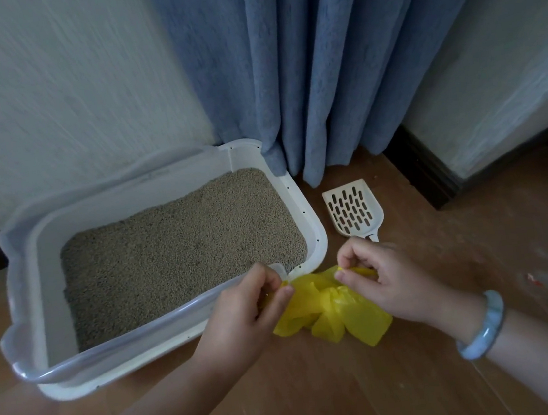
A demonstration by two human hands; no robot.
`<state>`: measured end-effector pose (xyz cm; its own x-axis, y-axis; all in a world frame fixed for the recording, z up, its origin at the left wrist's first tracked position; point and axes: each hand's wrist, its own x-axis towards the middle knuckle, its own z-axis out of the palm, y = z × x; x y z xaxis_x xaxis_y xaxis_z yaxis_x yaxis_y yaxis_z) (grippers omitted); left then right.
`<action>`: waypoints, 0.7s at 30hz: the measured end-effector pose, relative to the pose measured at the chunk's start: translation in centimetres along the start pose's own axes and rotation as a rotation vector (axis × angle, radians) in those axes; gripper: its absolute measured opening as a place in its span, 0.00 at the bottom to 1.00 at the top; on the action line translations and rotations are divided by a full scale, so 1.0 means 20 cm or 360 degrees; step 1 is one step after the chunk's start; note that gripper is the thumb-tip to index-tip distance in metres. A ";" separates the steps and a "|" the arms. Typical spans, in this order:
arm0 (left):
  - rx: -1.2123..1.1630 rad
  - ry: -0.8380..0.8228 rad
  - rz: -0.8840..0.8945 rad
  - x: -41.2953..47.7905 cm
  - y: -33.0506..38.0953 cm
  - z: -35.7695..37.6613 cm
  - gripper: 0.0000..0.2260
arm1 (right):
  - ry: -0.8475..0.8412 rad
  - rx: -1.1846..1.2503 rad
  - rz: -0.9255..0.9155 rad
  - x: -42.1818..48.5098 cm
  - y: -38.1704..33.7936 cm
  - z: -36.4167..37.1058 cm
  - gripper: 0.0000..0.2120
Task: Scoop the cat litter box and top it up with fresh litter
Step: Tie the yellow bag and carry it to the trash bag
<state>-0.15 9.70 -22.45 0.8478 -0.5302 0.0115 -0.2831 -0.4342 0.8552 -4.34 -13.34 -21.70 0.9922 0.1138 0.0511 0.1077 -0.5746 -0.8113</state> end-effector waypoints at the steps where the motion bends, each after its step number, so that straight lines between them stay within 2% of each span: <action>1: 0.0030 -0.0039 0.0001 -0.01 -0.01 -0.01 0.10 | -0.0019 -0.0038 0.0005 -0.01 0.02 0.00 0.06; 4: 0.0140 -0.0163 0.0022 -0.03 -0.02 -0.03 0.08 | -0.0049 -0.0112 0.0080 -0.06 0.08 -0.02 0.06; 9: 0.0056 -0.0071 -0.0057 -0.06 -0.03 -0.04 0.12 | -0.0013 -0.0095 0.0156 -0.08 0.08 -0.01 0.10; 16: -0.0473 0.0151 -0.0190 0.02 0.12 -0.01 0.10 | 0.0066 0.0341 0.0090 0.04 -0.12 0.00 0.07; 19: -0.0617 0.0190 -0.0161 0.07 0.19 0.01 0.08 | 0.0144 0.0364 -0.0012 0.08 -0.20 0.03 0.03; 21: -0.0735 0.0231 -0.0153 0.10 0.24 0.00 0.06 | 0.0201 0.0447 0.0043 0.10 -0.24 0.03 0.03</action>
<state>0.13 6.53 -18.35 0.9234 -0.3824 -0.0349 0.0001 -0.0908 0.9959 -2.89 -9.89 -18.02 0.9963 -0.0104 0.0852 0.0771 -0.3277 -0.9416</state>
